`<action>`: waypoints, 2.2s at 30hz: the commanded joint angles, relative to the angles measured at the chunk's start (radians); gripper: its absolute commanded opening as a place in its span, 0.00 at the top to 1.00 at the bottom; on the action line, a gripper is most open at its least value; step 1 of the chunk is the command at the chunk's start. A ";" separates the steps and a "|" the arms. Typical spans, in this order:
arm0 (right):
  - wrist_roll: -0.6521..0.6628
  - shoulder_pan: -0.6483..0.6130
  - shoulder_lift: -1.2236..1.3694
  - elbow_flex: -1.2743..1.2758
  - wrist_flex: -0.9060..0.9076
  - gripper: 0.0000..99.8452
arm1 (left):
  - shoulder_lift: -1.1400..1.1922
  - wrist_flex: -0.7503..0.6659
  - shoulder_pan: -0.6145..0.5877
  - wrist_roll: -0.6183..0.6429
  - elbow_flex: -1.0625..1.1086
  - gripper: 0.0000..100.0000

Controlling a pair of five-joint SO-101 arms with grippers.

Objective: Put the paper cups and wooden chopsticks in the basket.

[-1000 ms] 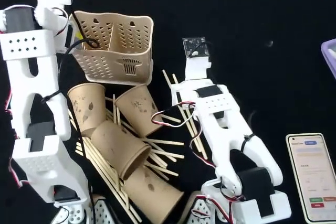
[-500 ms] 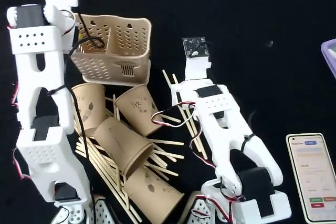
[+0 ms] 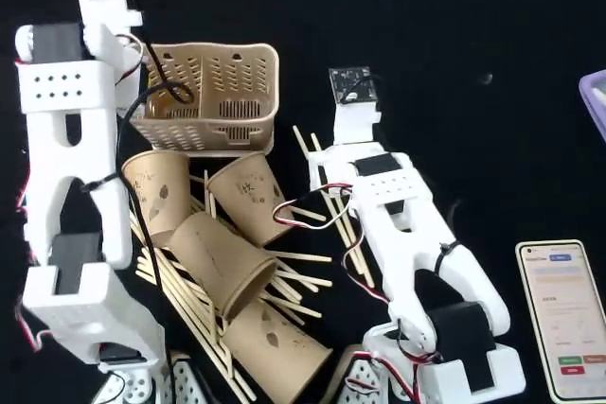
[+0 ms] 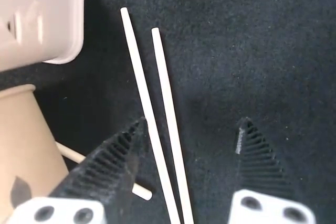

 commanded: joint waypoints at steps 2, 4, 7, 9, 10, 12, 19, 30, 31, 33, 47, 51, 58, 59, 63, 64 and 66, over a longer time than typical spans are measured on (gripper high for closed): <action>0.009 0.021 -0.053 -0.005 -0.014 0.73 | -0.123 0.011 0.019 0.063 0.022 0.97; 0.009 0.021 -0.053 -0.005 -0.014 0.73 | -0.137 0.011 0.021 0.087 0.030 0.97; 0.009 0.023 -0.053 -0.005 -0.014 0.73 | -0.150 0.011 0.022 0.117 0.033 0.97; 0.009 0.023 -0.053 -0.005 -0.014 0.73 | -0.146 0.011 0.018 0.137 0.045 0.97; 0.009 0.023 -0.053 -0.005 -0.014 0.73 | -0.146 0.011 0.016 0.143 0.062 0.97; 0.009 0.023 -0.053 -0.005 -0.014 0.73 | -0.141 0.009 0.016 0.144 0.097 0.97; 0.009 0.023 -0.053 -0.005 -0.014 0.73 | -0.100 0.008 0.002 0.089 -0.007 0.88; 0.009 0.023 -0.053 -0.005 -0.012 0.73 | -0.052 0.008 -0.094 0.084 -0.278 0.77; 0.009 0.023 -0.053 -0.005 -0.012 0.73 | -0.054 0.008 -0.097 0.084 -0.305 0.77; 0.009 0.023 -0.053 -0.005 -0.012 0.73 | -0.060 0.009 -0.105 0.084 -0.343 0.77; 0.009 0.025 -0.054 -0.005 -0.012 0.73 | -0.471 0.008 -0.337 -0.218 0.111 0.77; 0.009 0.025 -0.054 -0.005 -0.012 0.73 | -0.470 -0.060 -0.489 -0.259 0.262 0.77; 0.009 0.025 -0.054 -0.005 -0.012 0.73 | -0.267 -0.304 -0.473 -0.180 0.533 0.77; 0.009 0.025 -0.054 -0.005 -0.012 0.73 | -0.232 -0.324 -0.456 -0.170 0.550 0.77; 0.009 0.025 -0.054 -0.005 -0.012 0.73 | -0.124 -0.410 -0.392 -0.091 0.549 0.77; 0.009 0.025 -0.054 -0.005 -0.012 0.73 | -0.107 -0.440 -0.383 -0.071 0.547 0.77; 0.009 0.025 -0.054 -0.005 -0.012 0.73 | -0.095 -0.489 -0.366 -0.034 0.552 0.77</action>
